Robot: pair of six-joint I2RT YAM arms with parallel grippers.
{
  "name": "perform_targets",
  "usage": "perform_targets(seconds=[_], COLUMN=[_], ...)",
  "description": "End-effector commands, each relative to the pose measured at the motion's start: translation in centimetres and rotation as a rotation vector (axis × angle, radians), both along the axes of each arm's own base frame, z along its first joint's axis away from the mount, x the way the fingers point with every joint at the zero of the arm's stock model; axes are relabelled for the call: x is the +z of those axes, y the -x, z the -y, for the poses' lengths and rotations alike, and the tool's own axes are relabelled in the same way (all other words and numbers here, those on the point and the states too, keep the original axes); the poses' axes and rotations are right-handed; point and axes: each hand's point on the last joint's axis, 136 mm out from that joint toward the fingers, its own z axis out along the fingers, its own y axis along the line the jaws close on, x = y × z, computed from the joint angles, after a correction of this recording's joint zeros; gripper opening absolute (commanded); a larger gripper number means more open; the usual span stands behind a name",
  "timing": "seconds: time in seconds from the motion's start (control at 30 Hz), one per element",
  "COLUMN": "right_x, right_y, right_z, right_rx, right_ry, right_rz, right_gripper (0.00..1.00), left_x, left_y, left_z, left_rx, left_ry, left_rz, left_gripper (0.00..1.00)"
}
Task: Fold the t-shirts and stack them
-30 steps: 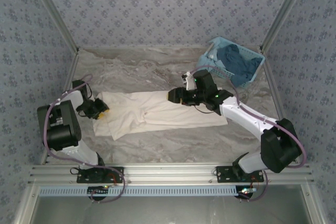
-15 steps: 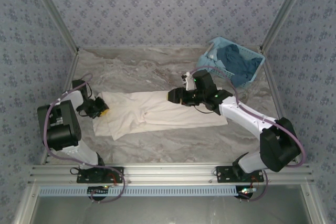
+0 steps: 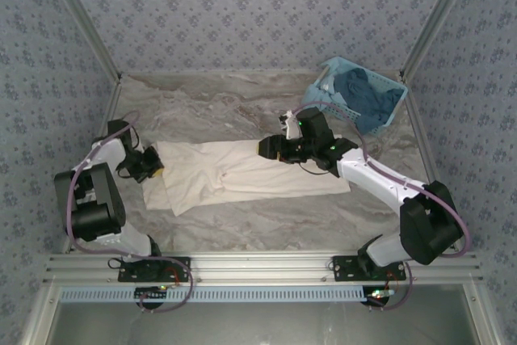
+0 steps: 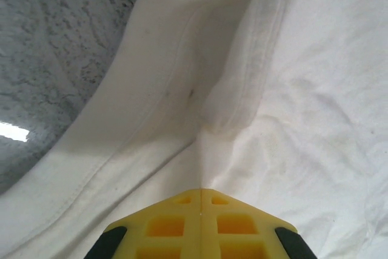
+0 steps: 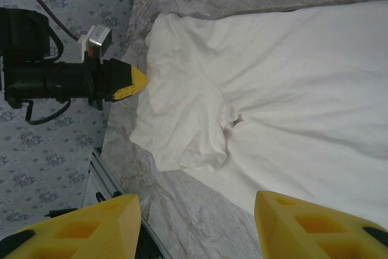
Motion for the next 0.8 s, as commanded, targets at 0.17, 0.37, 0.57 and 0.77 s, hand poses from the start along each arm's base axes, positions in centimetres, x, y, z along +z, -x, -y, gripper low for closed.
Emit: perform_targets(seconds=[0.17, 0.37, 0.57, 0.77], right_x=[-0.4, -0.4, -0.6, -1.1], right_y=[0.4, 0.3, 0.4, 0.5], right_z=[-0.1, -0.1, 0.0, 0.4], right_rx=[0.011, 0.009, 0.006, -0.005], right_ry=[0.003, 0.001, 0.004, 0.022], right_rz=[-0.028, -0.023, -0.026, -0.041], right_gripper=[0.54, 0.54, 0.54, 0.54], left_x=[3.8, 5.0, 5.5, 2.8], left_y=[-0.7, -2.4, -4.2, -4.5], left_z=[-0.5, -0.9, -1.7, -2.3], left_rx=[0.048, 0.075, 0.093, 0.076], left_ry=[-0.021, -0.008, -0.022, -0.051], left_rz=[0.012, 0.010, -0.018, -0.103], left_gripper=[0.00, 0.00, 0.00, 0.00])
